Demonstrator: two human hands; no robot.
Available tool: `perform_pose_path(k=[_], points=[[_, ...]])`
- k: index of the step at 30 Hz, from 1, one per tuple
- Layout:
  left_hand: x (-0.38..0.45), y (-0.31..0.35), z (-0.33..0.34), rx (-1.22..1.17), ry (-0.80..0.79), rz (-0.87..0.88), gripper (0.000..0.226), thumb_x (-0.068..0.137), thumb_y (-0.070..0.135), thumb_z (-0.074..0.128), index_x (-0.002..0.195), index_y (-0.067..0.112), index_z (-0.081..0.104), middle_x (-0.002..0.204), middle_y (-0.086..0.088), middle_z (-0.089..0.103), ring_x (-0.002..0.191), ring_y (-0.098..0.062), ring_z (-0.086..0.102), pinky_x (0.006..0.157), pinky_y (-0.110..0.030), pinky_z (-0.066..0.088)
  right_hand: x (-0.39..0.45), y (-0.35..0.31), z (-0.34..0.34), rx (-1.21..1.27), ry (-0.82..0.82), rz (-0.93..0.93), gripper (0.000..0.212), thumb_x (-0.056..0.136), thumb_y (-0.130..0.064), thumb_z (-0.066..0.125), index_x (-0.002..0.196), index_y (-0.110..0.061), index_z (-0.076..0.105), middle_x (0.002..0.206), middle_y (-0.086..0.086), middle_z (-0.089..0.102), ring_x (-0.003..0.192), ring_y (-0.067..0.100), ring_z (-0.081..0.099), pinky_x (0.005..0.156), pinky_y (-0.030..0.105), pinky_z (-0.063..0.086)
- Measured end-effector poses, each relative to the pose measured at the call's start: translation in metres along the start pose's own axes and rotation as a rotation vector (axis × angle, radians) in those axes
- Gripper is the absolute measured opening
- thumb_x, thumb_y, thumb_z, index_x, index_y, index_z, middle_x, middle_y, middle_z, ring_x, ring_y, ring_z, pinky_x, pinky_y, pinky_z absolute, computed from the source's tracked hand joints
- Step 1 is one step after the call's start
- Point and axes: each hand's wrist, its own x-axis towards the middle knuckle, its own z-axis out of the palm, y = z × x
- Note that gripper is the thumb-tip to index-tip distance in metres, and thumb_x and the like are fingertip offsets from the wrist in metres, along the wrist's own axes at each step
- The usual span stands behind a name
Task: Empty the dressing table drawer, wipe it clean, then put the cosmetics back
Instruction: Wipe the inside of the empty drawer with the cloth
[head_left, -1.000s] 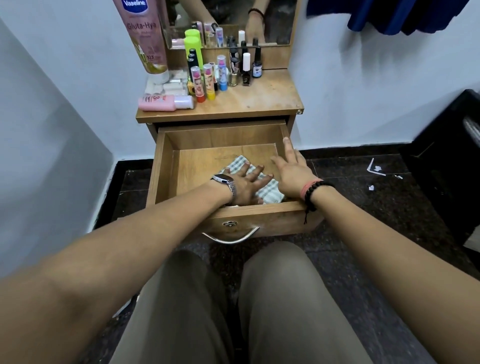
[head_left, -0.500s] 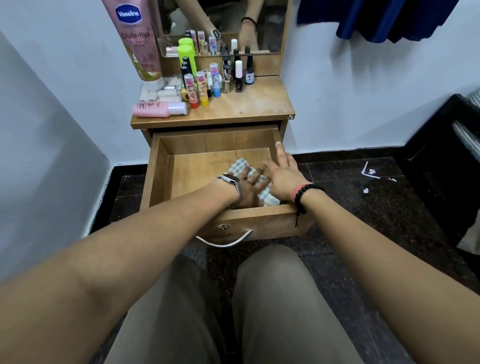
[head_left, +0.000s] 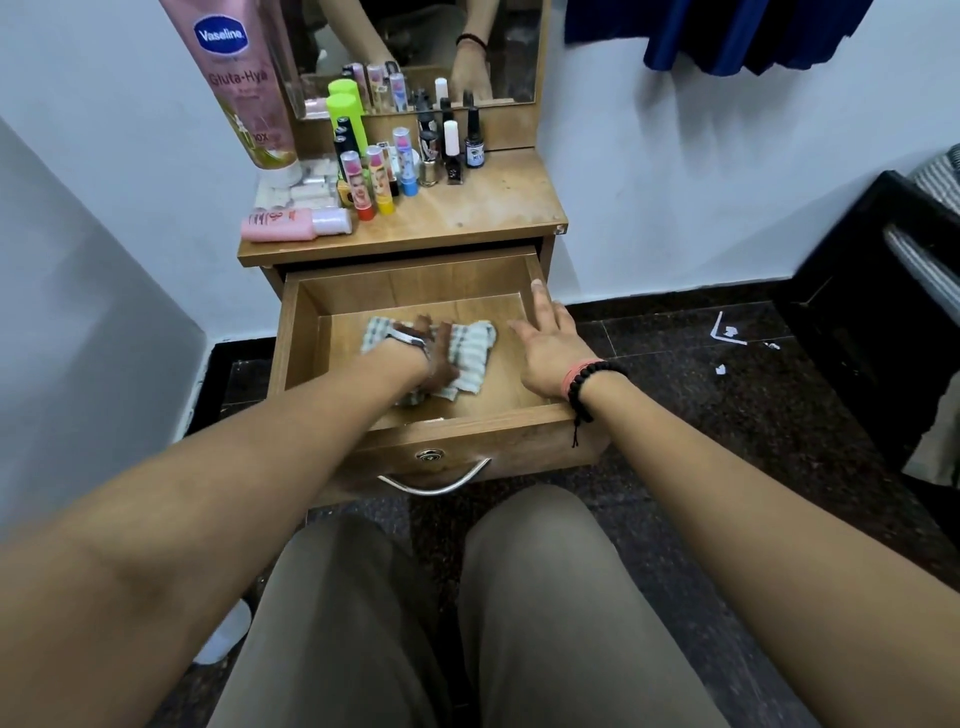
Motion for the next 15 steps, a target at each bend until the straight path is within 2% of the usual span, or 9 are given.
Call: perform_pose_path(k=[4, 9, 11, 13, 15], points=[[-0.008, 0.043, -0.004, 0.155, 0.023, 0.293, 0.070, 0.096, 0.046, 0.038, 0.150, 0.032, -0.004, 0.158, -0.001, -0.016, 0.145, -0.035, -0.005, 0.113, -0.056, 0.008, -0.002, -0.002, -0.002, 0.010, -0.003, 0.013, 0.074, 0.086, 0.002, 0.042, 0.151, -0.024, 0.020, 0.154, 0.003, -0.034, 0.147, 0.031, -0.014, 0.119, 0.045, 0.019], [-0.007, 0.026, -0.014, 0.276, 0.087, 0.695, 0.066, 0.090, 0.017, 0.055, 0.145, 0.040, 0.026, 0.159, 0.006, 0.000, 0.146, -0.021, -0.002, 0.119, -0.043, 0.009, -0.001, -0.003, -0.002, 0.015, 0.000, 0.014, 0.076, 0.088, -0.003, 0.048, 0.153, -0.025, 0.017, 0.154, 0.003, -0.035, 0.147, 0.031, -0.014, 0.120, 0.045, 0.015], [-0.013, 0.011, -0.019, 0.308, 0.170, 0.675, 0.064, 0.091, 0.010, 0.050, 0.144, 0.041, 0.029, 0.158, 0.008, 0.000, 0.147, -0.019, 0.000, 0.118, -0.040, 0.009, 0.000, -0.002, -0.001, 0.019, -0.002, 0.015, 0.075, 0.089, -0.004, 0.048, 0.153, -0.024, 0.015, 0.154, 0.003, -0.035, 0.147, 0.031, -0.014, 0.120, 0.044, 0.013], [-0.016, 0.000, -0.015, 0.200, 0.240, 0.524, 0.066, 0.092, 0.009, 0.046, 0.147, 0.036, 0.023, 0.159, 0.005, -0.002, 0.146, -0.022, 0.003, 0.117, -0.041, 0.017, 0.000, -0.002, -0.001, 0.027, -0.001, 0.017, 0.075, 0.088, -0.002, 0.043, 0.154, -0.023, 0.014, 0.154, 0.003, -0.034, 0.147, 0.030, -0.015, 0.121, 0.044, 0.012], [-0.018, -0.002, -0.003, 0.036, 0.166, 0.359, 0.065, 0.097, 0.026, 0.043, 0.151, 0.031, 0.007, 0.159, -0.002, -0.005, 0.146, -0.028, 0.002, 0.118, -0.042, 0.016, 0.000, -0.002, -0.001, 0.029, 0.004, 0.020, 0.075, 0.088, 0.001, 0.040, 0.154, -0.023, 0.014, 0.154, 0.002, -0.035, 0.147, 0.030, -0.015, 0.120, 0.045, 0.014]])
